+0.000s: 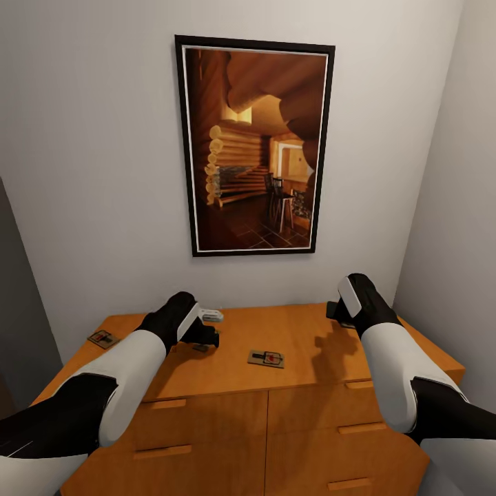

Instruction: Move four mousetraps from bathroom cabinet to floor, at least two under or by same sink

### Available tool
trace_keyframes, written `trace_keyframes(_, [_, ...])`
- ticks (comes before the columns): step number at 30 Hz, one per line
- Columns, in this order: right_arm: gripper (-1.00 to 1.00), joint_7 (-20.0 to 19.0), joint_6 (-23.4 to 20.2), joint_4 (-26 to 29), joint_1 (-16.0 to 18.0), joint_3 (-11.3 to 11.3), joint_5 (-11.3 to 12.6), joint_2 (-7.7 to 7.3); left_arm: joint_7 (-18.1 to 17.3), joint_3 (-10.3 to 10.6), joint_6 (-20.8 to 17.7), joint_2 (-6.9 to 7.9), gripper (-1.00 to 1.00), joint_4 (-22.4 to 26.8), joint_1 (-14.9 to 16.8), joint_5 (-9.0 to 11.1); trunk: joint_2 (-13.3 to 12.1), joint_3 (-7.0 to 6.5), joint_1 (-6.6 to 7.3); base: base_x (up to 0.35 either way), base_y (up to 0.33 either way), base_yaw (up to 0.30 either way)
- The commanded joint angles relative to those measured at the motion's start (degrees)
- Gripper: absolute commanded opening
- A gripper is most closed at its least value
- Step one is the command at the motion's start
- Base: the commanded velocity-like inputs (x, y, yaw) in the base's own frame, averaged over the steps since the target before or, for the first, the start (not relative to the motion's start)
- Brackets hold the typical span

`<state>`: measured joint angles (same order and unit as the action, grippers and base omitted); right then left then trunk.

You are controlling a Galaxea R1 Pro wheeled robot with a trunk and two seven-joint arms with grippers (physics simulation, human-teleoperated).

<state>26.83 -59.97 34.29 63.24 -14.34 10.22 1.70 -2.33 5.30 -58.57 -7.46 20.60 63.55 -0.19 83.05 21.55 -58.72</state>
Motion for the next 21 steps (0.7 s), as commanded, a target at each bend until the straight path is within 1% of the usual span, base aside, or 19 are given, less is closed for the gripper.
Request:
trace_keyframes(1, [-1.0,0.51,-0.03,0.07,0.04,-0.25,0.68,0.06,-0.31,0.41,-0.21,0.05,1.0,-0.66,-0.01,0.28,0.03,0.09,0.0,0.0,0.0,0.0])
trace_keyframes(13, [-1.0,0.51,-0.03,0.07,0.04,-0.25,0.68,0.06,-0.31,0.66,-0.23,0.04,1.0,-1.17,-0.01,0.28,0.03,0.09,0.0,0.0,0.0,0.0])
trace_keyframes(14, [-1.0,0.51,-0.03,0.07,0.04,-0.25,0.68,0.06,-0.31,0.8,-0.21,0.03,-1.0,-1.24,-0.01,0.28,0.03,0.09,0.0,0.0,0.0,0.0])
trace_keyframes(16, [-1.0,0.51,-0.03,0.07,0.04,-0.25,0.68,0.06,-0.31,1.26,-0.18,0.01,-1.0,-1.34,-0.01,0.28,0.03,0.09,0.0,0.0,0.0,0.0])
trace_keyframes(21, [-1.0,0.51,-0.03,0.07,0.04,-0.24,0.68,0.06,-0.36,3.57,-0.15,0.0,-1.0,-1.53,-0.01,0.33,0.03,0.09,0.0,0.0,0.0,0.0])
